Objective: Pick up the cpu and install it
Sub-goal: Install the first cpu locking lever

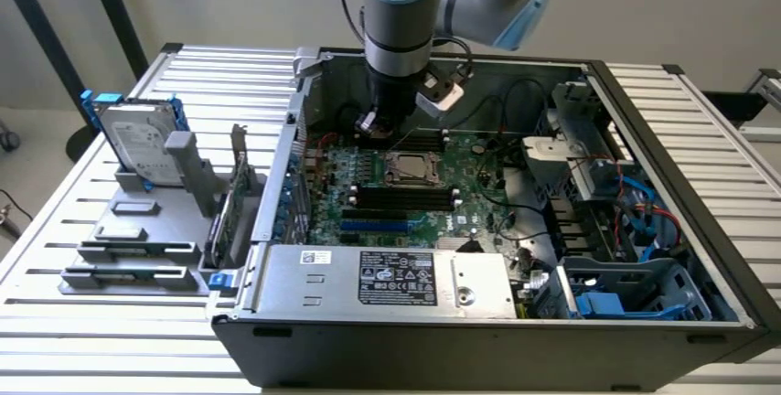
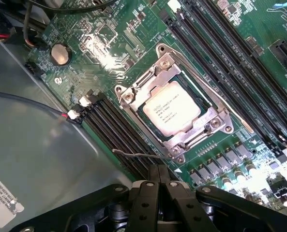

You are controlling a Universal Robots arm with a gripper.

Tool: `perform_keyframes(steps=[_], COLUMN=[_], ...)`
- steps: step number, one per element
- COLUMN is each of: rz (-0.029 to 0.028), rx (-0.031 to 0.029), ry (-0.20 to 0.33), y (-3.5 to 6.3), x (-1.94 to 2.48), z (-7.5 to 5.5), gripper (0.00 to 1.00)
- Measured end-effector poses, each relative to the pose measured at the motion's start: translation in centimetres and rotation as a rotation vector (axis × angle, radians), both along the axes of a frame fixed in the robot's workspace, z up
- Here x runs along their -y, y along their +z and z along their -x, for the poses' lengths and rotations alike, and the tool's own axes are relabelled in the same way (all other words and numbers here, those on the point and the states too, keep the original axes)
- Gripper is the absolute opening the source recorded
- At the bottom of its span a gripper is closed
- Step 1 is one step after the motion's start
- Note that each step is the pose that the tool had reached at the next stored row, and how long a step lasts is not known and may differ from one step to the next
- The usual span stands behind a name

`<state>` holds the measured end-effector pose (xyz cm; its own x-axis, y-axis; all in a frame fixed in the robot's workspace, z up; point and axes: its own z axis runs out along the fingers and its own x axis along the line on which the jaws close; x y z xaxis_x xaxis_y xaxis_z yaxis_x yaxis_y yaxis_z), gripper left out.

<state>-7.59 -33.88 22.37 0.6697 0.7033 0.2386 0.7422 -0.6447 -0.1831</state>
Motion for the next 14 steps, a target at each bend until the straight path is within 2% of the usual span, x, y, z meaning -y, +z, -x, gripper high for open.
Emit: perform_keyframes(steps=[5,12,14], rz=[0.0001,0.0004,0.0041], rx=[0.0035,0.0126,0.0131], ry=[0.000,0.000,0.000], y=[-0.90,-1.81,-1.82], x=[-0.17,-0.57,-0.59], z=[0.2,0.3,0.3], gripper=[0.11,0.11,0.11])
